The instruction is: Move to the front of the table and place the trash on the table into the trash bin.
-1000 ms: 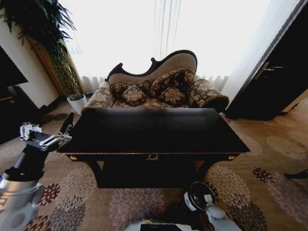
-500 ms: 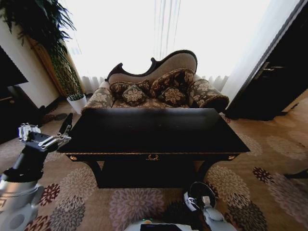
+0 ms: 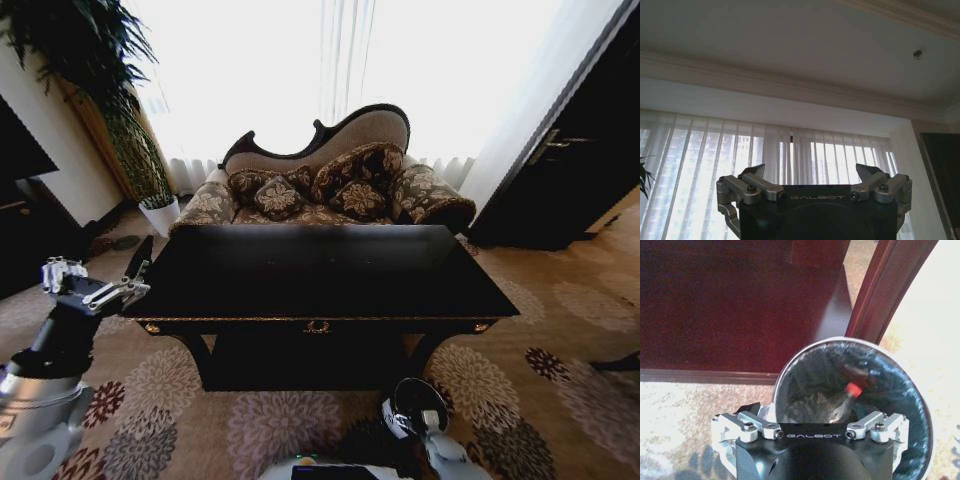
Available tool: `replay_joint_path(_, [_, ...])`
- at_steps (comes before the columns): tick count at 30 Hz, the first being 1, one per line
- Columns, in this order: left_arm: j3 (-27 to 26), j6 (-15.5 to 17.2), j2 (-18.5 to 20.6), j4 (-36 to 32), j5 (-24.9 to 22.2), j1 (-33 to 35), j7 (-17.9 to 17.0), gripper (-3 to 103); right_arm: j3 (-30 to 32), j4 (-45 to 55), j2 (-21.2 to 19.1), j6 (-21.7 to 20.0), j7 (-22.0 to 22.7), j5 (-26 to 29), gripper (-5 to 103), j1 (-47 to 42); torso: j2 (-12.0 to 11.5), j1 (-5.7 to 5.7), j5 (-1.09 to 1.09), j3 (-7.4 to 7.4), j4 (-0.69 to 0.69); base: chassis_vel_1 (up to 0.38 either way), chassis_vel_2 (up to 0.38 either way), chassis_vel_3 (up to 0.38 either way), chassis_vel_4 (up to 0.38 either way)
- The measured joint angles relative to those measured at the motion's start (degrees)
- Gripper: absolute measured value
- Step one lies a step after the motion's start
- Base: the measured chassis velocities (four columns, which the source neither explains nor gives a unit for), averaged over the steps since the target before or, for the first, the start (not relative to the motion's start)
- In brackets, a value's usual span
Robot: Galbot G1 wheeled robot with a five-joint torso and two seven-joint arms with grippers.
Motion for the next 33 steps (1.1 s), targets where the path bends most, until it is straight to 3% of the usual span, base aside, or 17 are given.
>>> replay_joint_path(8, [-0.7, 0.0, 0.1, 0.0, 0.0, 0.3, 0.0, 100, -0.9, -4.2, -1.4, 0.3, -1.3, -1.8, 100, 3.9, 0.0, 0.00, 0.00, 0.00, 0.01, 0.000, 0.000, 0.000, 0.000])
replay_joint_path(20, [1.3, 0.3, -0.5, 0.0, 2.2, 0.1, 0.0, 100, -1.8, -7.2, 0.4, 0.8, 0.6, -3.1, 100, 7.2, 0.0, 0.00, 0.00, 0.00, 0.01, 0.000, 0.000, 0.000, 0.000])
replay_joint_path(33, [2.1, 0.3, -1.8, 0.0, 3.5, 0.4, 0.0, 100, -1.7, -7.4, 0.3, 0.0, 3.5, 0.5, 100, 6.7, 0.0, 0.00, -0.01, 0.00, 0.00, 0.000, 0.000, 0.000, 0.000])
